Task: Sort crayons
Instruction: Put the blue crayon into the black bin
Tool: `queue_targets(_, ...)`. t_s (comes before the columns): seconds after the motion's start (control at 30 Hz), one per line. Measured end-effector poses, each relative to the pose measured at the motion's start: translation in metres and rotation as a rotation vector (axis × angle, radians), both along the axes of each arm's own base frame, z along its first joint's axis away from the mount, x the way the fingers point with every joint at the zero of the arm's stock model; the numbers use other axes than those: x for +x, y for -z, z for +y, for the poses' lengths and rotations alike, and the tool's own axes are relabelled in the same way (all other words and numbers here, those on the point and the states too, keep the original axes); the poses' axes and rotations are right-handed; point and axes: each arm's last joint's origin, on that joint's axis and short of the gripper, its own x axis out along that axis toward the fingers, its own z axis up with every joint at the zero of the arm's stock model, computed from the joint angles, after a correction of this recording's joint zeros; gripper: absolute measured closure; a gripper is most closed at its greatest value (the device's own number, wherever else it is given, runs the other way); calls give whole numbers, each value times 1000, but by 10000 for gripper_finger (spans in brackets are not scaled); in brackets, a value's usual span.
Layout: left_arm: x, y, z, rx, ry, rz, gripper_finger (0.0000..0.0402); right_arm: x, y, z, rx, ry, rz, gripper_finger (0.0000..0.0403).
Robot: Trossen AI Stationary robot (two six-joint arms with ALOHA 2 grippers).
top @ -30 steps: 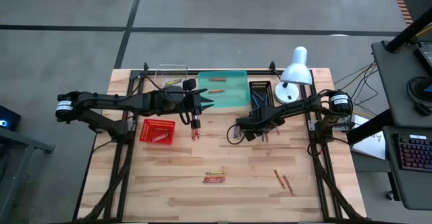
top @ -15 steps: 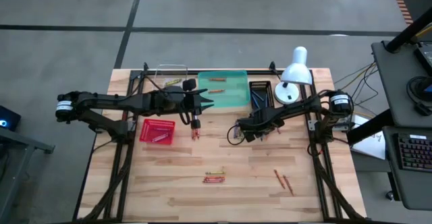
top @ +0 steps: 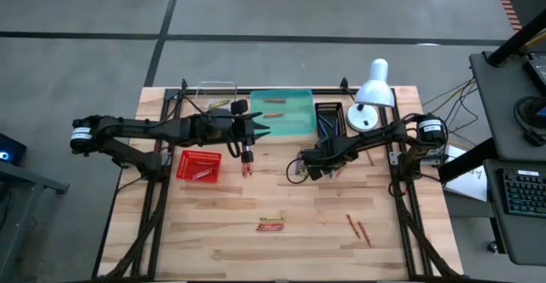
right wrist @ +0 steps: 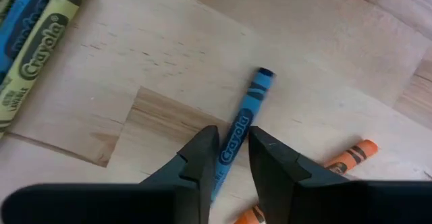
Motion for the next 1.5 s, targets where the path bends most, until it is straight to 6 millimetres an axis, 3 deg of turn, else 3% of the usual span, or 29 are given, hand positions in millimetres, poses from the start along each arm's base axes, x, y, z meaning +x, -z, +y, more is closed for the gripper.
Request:
queue_targets(0.2, 0, 0, 0, -7, -3, -2, 359, -2, 8, 0, 0, -50, -26, 364)
queue_targets(0.37, -1, -1, 0, -20, -8, -9, 359, -3, 1, 0, -9, -65, -47, 389)
queue_targets(0.73, -23, -22, -2, -18, -5, -93, 359, -4, -58, -15, -148, -90, -215, 394)
queue_targets(0.87, -31, -21, -3, -39, -11, -105, 359, -4, -85, -36, -256, -98, -276, 394)
queue_targets(1.07, -32, -19, -3, -63, -19, -104, 359, -7, -102, -90, -355, -47, -251, 394)
queue_targets(1.3, -32, -19, -3, -63, -19, -105, 359, -15, -79, -151, -363, 29, -144, 394)
queue_targets(1.5, -32, -17, -3, -65, -20, -86, 359, -14, -53, -165, -324, 43, -60, 394)
